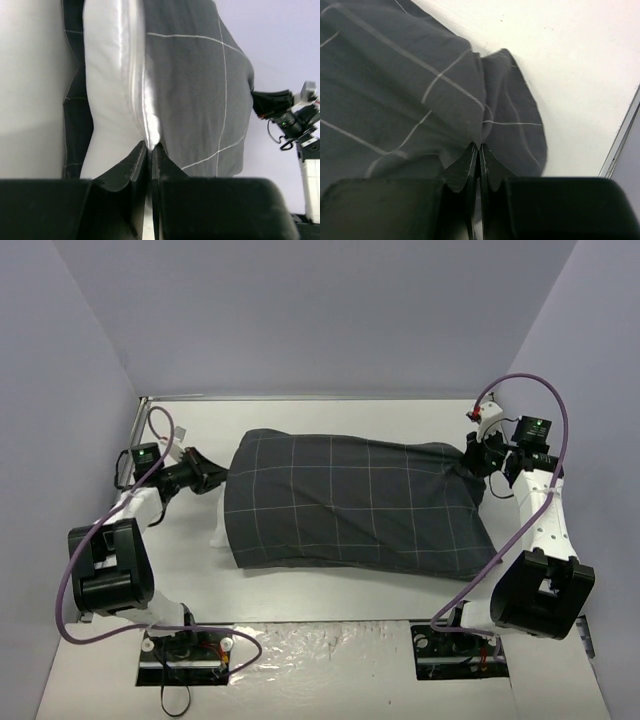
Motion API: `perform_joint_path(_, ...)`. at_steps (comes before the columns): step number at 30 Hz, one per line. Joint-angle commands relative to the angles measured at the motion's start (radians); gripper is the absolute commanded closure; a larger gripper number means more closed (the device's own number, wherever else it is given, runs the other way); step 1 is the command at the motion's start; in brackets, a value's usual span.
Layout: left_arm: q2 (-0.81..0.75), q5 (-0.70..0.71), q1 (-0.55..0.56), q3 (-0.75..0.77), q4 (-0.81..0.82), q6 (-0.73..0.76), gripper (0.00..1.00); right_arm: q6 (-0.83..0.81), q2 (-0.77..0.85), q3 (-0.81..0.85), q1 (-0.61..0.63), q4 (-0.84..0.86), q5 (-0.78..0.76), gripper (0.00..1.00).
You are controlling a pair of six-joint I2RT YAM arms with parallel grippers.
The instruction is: Remove the pillowcase from the pillow
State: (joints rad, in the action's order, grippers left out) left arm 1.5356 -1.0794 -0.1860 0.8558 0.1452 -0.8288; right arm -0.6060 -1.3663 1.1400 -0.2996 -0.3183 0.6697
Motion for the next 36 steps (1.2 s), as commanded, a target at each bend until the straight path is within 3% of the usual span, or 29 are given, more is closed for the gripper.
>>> perform_joint_path(1, -0.095, 0.025, -0.139, 0.069, -0.103, 0.062, 0.98, 0.032, -0.019, 0.058, -0.021, 0.013, -0.054, 1.0)
perform_joint_path(7, -0.172, 0.045, -0.316, 0.062, -0.082, 0.019, 0.98, 0.071, -0.047, 0.096, -0.065, 0.033, -0.076, 1.0)
perform_joint_path(14, -0.192, 0.068, -0.346, 0.051, -0.012, -0.069, 0.98, 0.08, -0.054, 0.101, -0.102, 0.044, -0.07, 1.0)
perform_joint_path(18, -0.174, 0.044, -0.339, 0.037, 0.025, -0.092, 0.98, 0.062, -0.056, 0.076, -0.107, 0.006, 0.086, 1.0)
perform_joint_path(19, -0.166, 0.042, -0.336, 0.029, 0.028, -0.093, 0.97, 0.045, -0.054, 0.06, -0.102, -0.01, 0.134, 0.8)
perform_joint_path(21, -0.161, 0.042, -0.328, 0.019, 0.027, -0.087, 0.98, 0.072, -0.053, 0.035, -0.084, -0.019, 0.218, 0.54)
perform_joint_path(22, -0.155, 0.042, -0.326, 0.017, 0.025, -0.082, 0.98, 0.08, -0.053, 0.018, -0.064, -0.024, 0.244, 0.36)
perform_joint_path(24, -0.149, 0.042, -0.326, 0.011, 0.021, -0.079, 0.98, 0.065, -0.045, 0.003, -0.036, -0.027, 0.284, 0.15)
perform_joint_path(27, -0.144, 0.044, -0.323, 0.014, 0.017, -0.078, 0.98, -0.019, -0.014, -0.022, 0.054, -0.024, 0.242, 0.0)
perform_joint_path(30, -0.141, 0.041, -0.32, 0.017, 0.016, -0.078, 0.98, -0.151, -0.004, -0.046, 0.157, -0.024, 0.165, 0.0)
perform_joint_path(36, -0.14, 0.038, -0.313, 0.015, 0.016, -0.078, 0.98, -0.313, -0.118, 0.03, 0.189, -0.03, 0.085, 0.01)
